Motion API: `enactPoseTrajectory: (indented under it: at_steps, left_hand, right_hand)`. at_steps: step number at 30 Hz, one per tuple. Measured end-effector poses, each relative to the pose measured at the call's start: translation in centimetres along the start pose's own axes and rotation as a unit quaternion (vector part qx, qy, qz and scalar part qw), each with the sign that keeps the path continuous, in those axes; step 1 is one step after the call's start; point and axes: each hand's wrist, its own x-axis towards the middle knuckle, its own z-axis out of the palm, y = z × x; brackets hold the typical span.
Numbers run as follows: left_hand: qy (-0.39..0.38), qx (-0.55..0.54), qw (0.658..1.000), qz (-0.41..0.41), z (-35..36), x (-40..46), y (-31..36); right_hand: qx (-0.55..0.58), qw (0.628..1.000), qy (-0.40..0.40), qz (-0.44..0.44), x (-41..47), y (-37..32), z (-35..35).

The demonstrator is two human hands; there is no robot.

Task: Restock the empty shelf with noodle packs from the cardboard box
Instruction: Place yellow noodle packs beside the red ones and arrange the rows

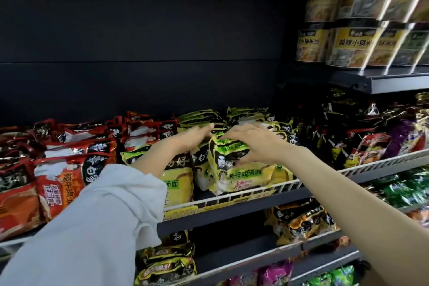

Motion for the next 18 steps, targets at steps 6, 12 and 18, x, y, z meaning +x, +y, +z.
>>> enactPoseTrajectory:
  at_steps: [6,12,18]
  left_hand:
    - [0.075,-0.106,0.991,0.014,1.0,-1.8,0.7]
    - [0.073,-0.051,0.994,0.070,2.8,-3.4,0.3]
    - [0.043,-0.034,0.997,0.053,2.1,-3.0,0.5]
  right_hand:
    - [-0.053,0.996,0.050,0.053,0.9,0.4,0.5]
    - [-0.008,0.979,0.068,0.194,-0.4,-0.3,4.4]
    - [0.036,0.991,0.017,0.128,-0.6,-0.8,3.5]
